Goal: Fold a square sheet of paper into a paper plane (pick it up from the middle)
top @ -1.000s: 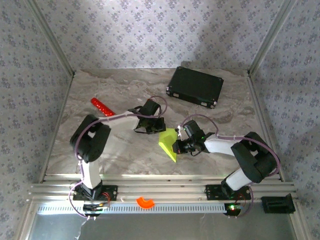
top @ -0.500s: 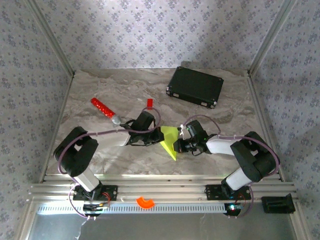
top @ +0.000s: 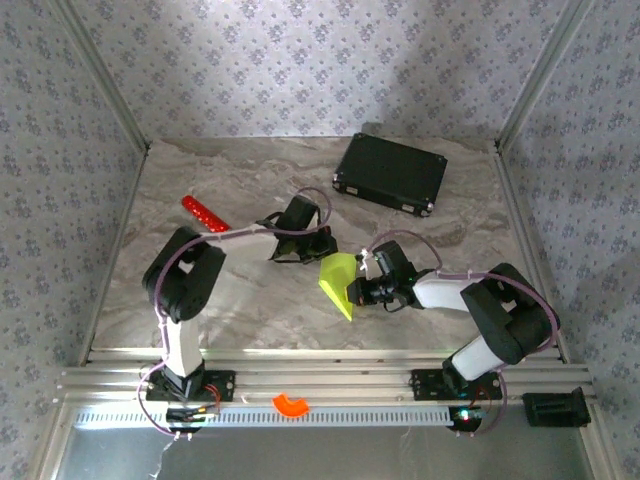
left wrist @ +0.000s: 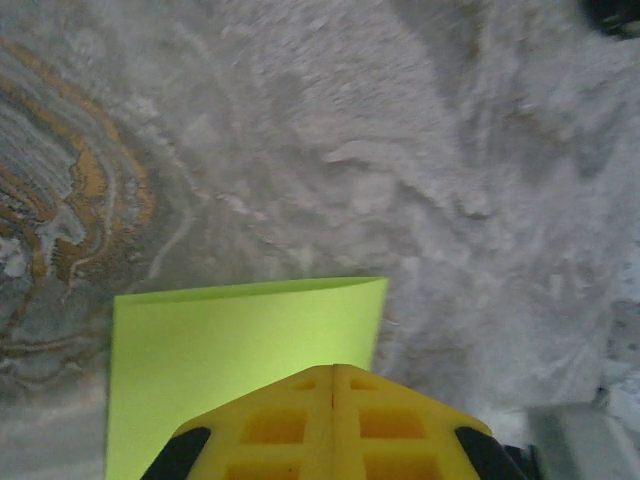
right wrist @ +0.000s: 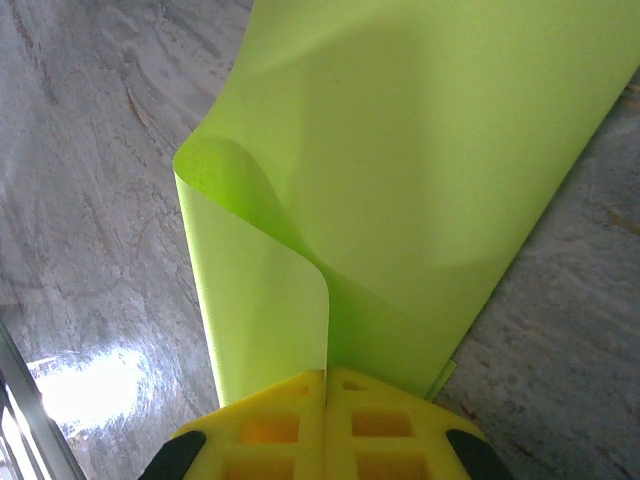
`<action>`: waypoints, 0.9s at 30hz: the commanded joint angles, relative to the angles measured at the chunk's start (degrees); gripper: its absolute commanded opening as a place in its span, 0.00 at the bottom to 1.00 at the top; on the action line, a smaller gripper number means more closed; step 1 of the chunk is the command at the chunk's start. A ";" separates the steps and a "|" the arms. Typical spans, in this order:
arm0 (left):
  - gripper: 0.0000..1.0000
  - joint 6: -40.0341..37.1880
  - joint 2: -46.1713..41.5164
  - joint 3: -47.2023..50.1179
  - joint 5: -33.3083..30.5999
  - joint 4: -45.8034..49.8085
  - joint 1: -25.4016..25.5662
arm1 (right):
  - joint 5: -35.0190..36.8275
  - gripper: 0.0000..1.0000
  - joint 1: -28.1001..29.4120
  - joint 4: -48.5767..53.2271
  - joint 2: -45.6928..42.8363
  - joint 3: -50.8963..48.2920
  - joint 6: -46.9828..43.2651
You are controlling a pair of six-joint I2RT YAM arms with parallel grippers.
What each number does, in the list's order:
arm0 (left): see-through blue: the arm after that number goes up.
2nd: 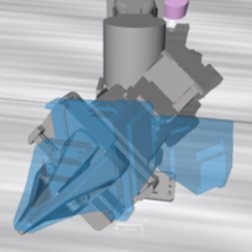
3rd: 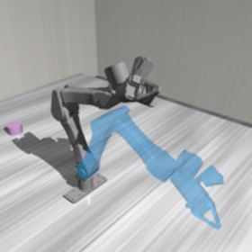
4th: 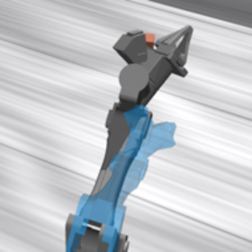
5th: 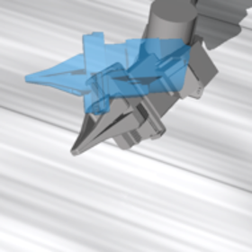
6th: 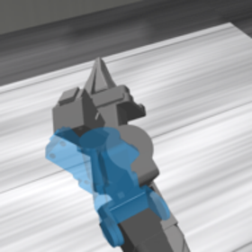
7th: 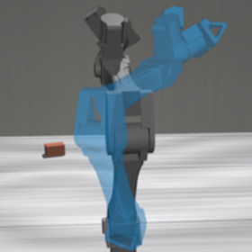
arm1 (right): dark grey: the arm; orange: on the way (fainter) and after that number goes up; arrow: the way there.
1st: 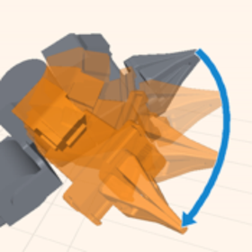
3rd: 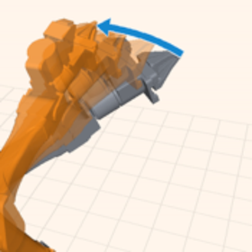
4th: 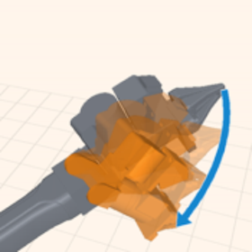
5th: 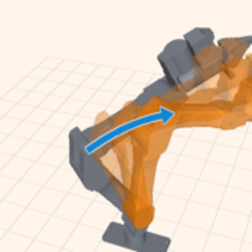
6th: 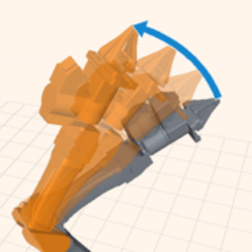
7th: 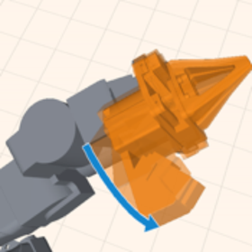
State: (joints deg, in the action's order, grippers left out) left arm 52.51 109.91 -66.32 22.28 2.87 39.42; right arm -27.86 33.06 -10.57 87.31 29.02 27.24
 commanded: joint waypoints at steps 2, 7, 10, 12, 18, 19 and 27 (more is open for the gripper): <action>0.03 -2.31 3.52 -1.71 1.33 4.51 0.18 | 0.75 0.03 -0.29 2.04 -0.44 -0.83 0.35; 0.02 -2.93 4.52 -1.35 0.08 6.57 0.14 | 0.59 0.04 -0.25 2.46 -0.84 -0.41 0.18; 0.01 -3.36 4.53 -0.92 -0.72 7.71 0.18 | 0.61 0.04 -0.20 2.85 -1.39 -0.21 0.12; 0.01 -3.51 4.53 -0.74 -1.18 8.28 0.20 | 0.75 0.04 -0.19 3.04 -1.76 -0.25 0.09; 0.01 -3.55 4.66 -0.80 -1.26 8.33 0.15 | 1.52 0.04 0.07 4.86 -2.58 0.08 -0.13; 0.01 -3.56 4.61 -0.79 -1.28 8.31 0.18 | 1.91 0.04 0.19 5.08 -3.05 -0.03 -0.33; 0.01 -3.81 4.88 -1.16 -0.75 8.18 0.29 | 1.48 0.04 -0.29 4.07 -0.43 0.14 -1.08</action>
State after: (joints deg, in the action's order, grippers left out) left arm 49.95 113.49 -67.13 22.70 6.46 39.38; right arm -26.57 33.01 -7.70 85.60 29.02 26.98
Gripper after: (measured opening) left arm 0.053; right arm 0.051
